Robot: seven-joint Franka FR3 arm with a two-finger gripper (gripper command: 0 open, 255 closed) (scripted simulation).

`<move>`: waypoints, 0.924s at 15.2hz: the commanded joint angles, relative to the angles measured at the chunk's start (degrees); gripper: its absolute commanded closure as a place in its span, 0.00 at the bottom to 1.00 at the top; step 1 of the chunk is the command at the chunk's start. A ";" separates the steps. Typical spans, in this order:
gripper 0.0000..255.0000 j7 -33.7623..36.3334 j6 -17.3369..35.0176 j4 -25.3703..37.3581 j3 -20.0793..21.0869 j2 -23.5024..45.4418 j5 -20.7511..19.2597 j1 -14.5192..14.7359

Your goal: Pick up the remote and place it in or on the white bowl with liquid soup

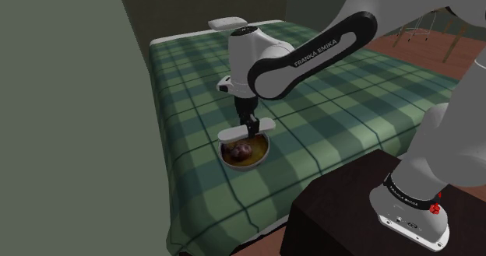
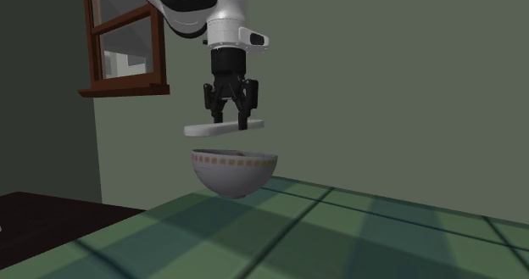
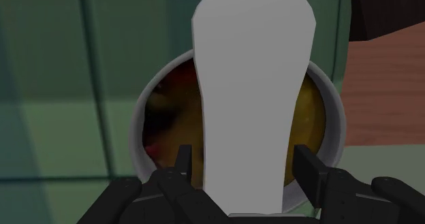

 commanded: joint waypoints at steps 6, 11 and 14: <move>1.00 0.81 5.26 -2.39 -0.06 2.93 -1.04 0.07; 1.00 1.13 6.94 -3.01 -0.12 4.02 -1.45 0.12; 1.00 1.13 6.94 -3.01 -0.12 4.02 -1.45 0.12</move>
